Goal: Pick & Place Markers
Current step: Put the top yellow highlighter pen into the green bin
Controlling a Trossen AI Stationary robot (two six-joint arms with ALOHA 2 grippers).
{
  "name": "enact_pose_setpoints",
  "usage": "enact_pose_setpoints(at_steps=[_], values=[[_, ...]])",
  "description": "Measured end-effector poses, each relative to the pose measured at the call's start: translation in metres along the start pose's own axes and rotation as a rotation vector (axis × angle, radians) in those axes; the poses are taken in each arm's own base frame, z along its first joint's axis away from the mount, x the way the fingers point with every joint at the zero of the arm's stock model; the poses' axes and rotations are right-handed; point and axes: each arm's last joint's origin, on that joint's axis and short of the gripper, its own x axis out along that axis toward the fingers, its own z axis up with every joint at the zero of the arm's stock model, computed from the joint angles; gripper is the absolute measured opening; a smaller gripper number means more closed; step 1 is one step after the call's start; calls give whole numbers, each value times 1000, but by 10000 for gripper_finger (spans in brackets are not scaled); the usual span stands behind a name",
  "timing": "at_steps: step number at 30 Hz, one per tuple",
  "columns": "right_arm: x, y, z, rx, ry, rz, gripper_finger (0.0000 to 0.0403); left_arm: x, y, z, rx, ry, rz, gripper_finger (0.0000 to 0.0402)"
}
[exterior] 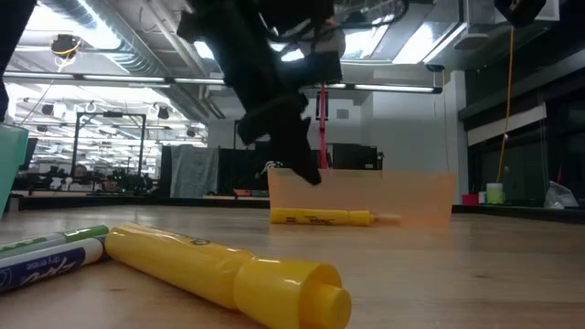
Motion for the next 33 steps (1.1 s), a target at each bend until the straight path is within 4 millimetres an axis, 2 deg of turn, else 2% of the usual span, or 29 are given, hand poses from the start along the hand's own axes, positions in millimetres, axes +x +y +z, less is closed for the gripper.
enact_pose_setpoints(at_steps=[6, 22, 27, 33], values=[[0, 0, 0, -1, -4, -8, 26, 14, -4, -7, 17, 44, 51, 2], [0, -2, 1, -3, -35, -61, 26, 16, 1, -8, 49, 52, 132, 2], [0, -2, 1, -2, -35, -61, 26, 25, 3, -12, 48, 76, 129, 2], [0, -2, 1, 0, -35, -61, 26, 26, 3, -11, 39, 70, 140, 2]])
